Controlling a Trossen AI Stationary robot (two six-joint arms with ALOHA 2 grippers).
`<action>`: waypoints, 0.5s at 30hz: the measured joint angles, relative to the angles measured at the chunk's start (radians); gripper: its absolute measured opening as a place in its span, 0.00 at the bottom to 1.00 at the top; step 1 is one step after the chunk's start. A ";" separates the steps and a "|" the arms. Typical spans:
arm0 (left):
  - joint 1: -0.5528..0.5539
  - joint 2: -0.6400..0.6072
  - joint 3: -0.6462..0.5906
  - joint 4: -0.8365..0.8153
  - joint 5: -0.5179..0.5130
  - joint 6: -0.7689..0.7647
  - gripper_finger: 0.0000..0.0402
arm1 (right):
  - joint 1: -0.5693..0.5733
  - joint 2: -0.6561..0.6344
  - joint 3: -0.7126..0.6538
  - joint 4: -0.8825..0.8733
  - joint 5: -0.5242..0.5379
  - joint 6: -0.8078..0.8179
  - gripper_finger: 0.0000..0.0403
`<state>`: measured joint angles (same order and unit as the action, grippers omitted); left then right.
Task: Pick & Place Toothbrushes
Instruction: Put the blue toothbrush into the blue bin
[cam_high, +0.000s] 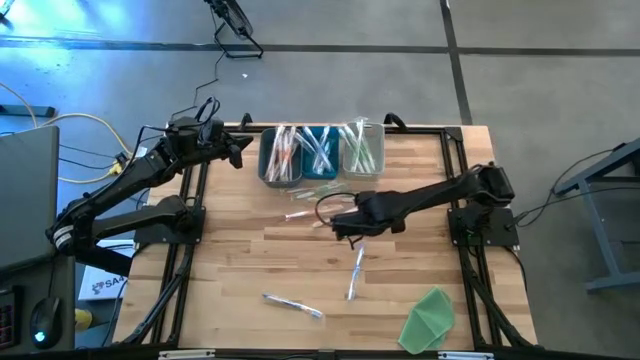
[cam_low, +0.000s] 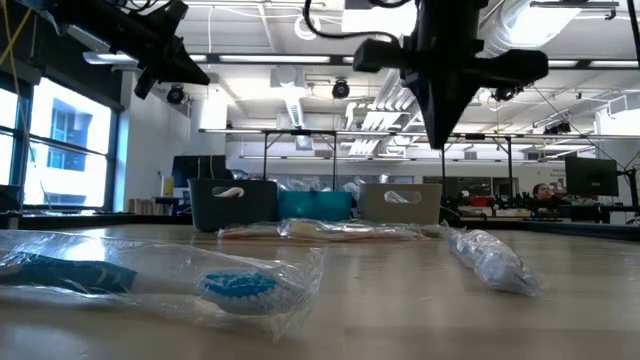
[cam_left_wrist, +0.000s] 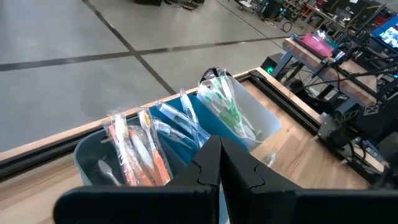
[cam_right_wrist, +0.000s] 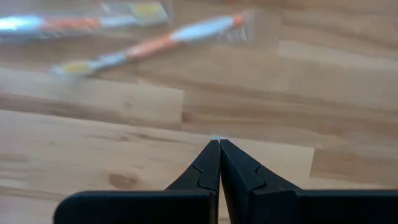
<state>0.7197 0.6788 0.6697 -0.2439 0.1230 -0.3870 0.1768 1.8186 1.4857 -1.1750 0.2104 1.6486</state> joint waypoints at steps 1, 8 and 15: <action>0.000 0.000 0.000 0.001 0.000 0.000 0.00 | 0.000 0.013 0.000 0.000 -0.019 -0.003 0.01; 0.000 0.000 0.000 0.000 0.000 0.001 0.00 | 0.000 0.080 0.000 -0.001 -0.112 -0.016 0.14; 0.000 0.000 0.000 -0.004 0.000 0.000 0.00 | 0.012 0.116 0.001 0.014 -0.176 0.023 0.34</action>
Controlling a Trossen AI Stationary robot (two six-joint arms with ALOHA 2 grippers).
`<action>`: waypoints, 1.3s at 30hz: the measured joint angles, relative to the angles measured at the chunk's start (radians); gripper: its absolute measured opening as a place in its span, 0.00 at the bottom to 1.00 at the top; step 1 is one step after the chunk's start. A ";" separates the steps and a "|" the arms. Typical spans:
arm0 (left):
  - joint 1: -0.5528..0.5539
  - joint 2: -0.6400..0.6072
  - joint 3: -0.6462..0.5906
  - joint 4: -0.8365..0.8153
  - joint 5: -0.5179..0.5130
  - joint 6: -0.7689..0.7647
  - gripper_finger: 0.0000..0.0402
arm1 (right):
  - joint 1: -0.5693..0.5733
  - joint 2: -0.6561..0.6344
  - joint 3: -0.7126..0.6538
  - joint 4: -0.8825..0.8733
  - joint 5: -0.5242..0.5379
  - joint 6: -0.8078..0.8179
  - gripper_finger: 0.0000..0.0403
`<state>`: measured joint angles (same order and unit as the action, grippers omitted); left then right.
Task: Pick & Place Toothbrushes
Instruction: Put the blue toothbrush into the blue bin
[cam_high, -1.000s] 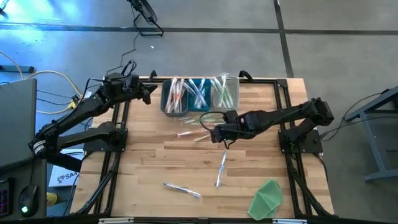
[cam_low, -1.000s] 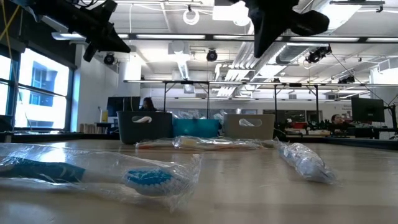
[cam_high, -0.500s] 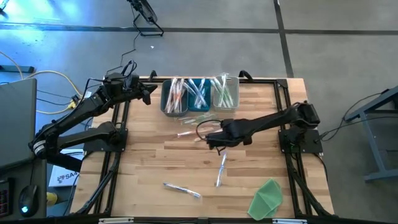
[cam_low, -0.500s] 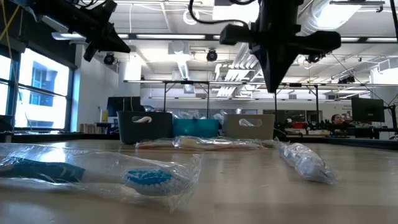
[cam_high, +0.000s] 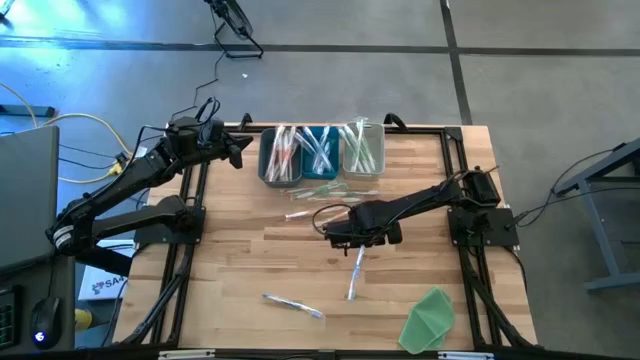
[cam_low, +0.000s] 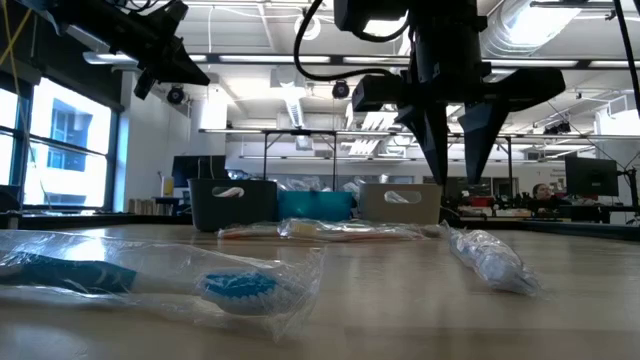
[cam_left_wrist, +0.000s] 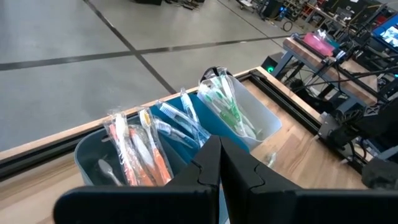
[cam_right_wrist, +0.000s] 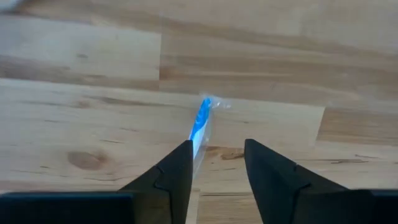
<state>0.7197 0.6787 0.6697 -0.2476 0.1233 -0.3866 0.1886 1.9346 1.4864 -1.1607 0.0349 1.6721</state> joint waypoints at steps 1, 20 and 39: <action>0.000 0.000 0.000 -0.002 0.000 0.000 0.00 | 0.005 0.003 0.000 0.000 0.000 0.000 0.35; 0.000 0.000 0.000 -0.059 0.000 0.000 0.00 | 0.041 0.023 -0.160 0.210 0.010 0.053 0.36; 0.000 0.000 0.000 -0.071 0.000 0.000 0.00 | 0.050 0.019 -0.242 0.373 0.033 0.053 0.12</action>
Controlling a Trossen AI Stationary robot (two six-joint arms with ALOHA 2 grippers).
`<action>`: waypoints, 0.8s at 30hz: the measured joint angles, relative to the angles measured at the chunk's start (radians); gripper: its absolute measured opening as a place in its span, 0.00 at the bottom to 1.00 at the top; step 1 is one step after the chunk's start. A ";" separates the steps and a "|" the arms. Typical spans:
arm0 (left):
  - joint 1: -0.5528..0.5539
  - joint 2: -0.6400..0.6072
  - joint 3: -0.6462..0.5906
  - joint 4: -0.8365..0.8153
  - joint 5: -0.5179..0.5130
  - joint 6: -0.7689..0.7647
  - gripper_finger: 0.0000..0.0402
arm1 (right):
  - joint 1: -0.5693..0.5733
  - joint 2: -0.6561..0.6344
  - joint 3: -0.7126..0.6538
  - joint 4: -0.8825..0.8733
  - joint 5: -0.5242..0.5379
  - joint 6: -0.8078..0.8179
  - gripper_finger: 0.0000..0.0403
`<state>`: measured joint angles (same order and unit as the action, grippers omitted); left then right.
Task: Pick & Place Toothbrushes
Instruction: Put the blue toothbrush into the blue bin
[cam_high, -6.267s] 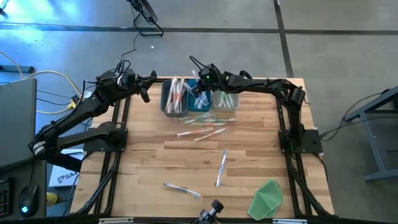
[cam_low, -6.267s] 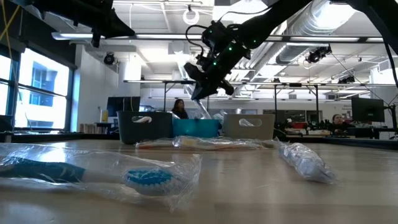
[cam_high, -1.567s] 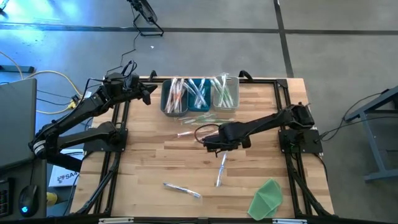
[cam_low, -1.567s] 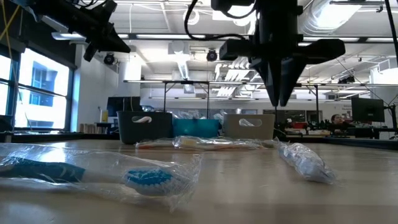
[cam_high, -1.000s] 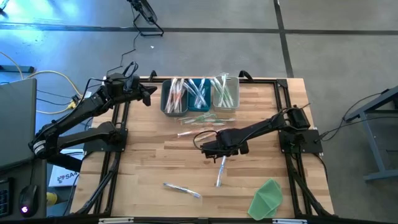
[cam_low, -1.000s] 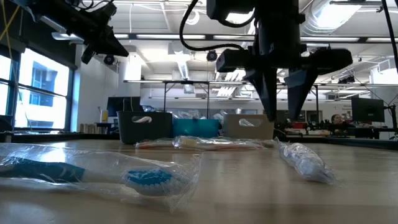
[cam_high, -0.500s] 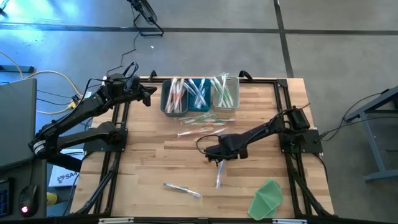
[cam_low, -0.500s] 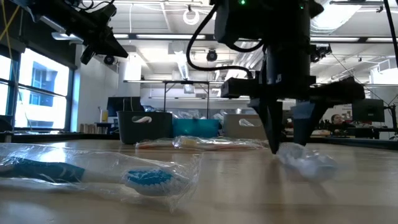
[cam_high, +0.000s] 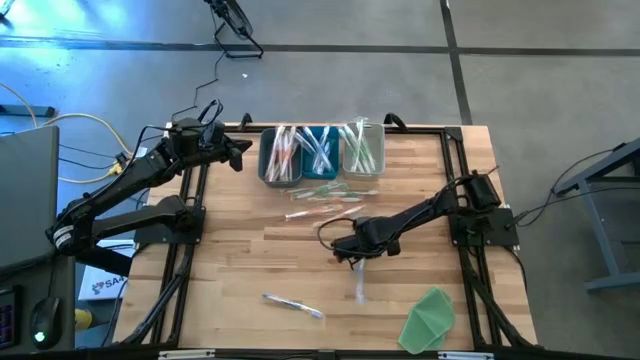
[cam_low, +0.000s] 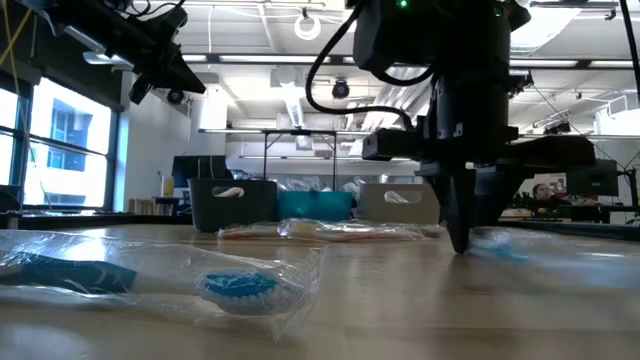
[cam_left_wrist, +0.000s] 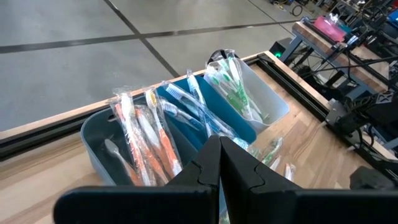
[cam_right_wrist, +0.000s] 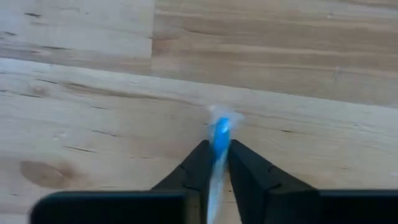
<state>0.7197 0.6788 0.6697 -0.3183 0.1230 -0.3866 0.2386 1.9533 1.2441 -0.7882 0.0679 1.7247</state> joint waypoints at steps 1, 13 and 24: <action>0.000 0.000 0.000 0.000 0.000 0.000 0.00 | 0.000 0.000 -0.001 -0.001 0.003 0.000 0.09; 0.000 0.000 0.000 0.000 -0.003 0.000 0.00 | -0.002 -0.010 -0.002 -0.003 0.032 -0.080 0.04; 0.000 0.000 0.000 0.001 -0.005 0.000 0.00 | -0.034 -0.163 -0.003 0.007 0.161 -0.270 0.03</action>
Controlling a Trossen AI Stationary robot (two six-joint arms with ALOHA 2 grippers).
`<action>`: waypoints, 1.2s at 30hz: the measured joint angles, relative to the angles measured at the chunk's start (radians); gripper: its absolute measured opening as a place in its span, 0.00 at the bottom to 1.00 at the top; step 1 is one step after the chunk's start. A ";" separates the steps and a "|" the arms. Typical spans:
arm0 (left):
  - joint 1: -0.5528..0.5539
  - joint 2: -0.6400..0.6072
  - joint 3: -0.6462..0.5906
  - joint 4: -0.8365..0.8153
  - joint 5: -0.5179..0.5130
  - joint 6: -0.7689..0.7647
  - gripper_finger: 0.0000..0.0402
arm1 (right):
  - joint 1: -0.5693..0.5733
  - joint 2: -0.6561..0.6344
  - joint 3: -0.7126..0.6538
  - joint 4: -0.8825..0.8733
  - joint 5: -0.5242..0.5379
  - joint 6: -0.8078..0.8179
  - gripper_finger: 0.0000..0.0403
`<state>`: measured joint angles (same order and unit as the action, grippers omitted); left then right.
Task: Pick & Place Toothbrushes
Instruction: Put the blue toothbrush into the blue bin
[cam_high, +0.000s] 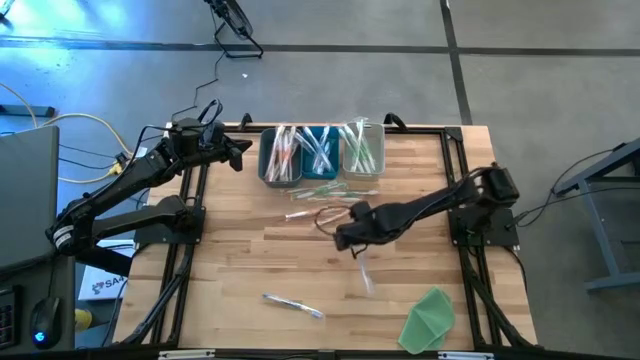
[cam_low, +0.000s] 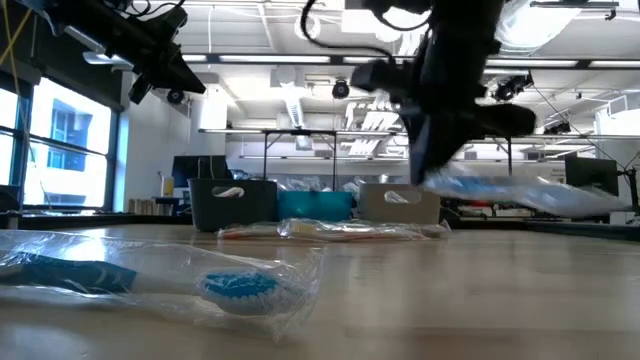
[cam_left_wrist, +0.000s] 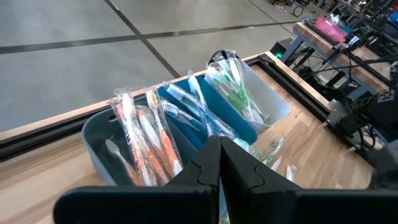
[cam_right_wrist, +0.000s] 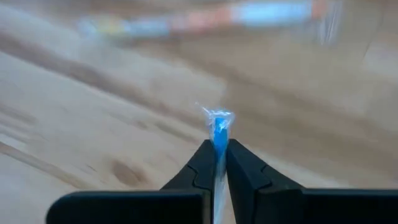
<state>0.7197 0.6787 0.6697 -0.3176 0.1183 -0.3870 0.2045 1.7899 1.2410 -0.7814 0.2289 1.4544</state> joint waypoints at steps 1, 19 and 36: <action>0.000 0.000 0.000 0.000 0.000 -0.001 0.00 | -0.007 -0.022 0.000 0.001 0.019 -0.023 0.03; 0.000 0.000 0.000 -0.052 0.002 -0.014 0.00 | -0.160 -0.240 0.002 0.238 0.193 -0.516 0.04; 0.000 0.000 0.000 -0.027 -0.026 -0.058 0.00 | -0.421 -0.233 0.002 0.701 0.076 -0.830 0.04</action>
<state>0.7197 0.6786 0.6697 -0.3450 0.0925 -0.4452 -0.2165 1.5566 1.2434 -0.0799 0.3046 0.6239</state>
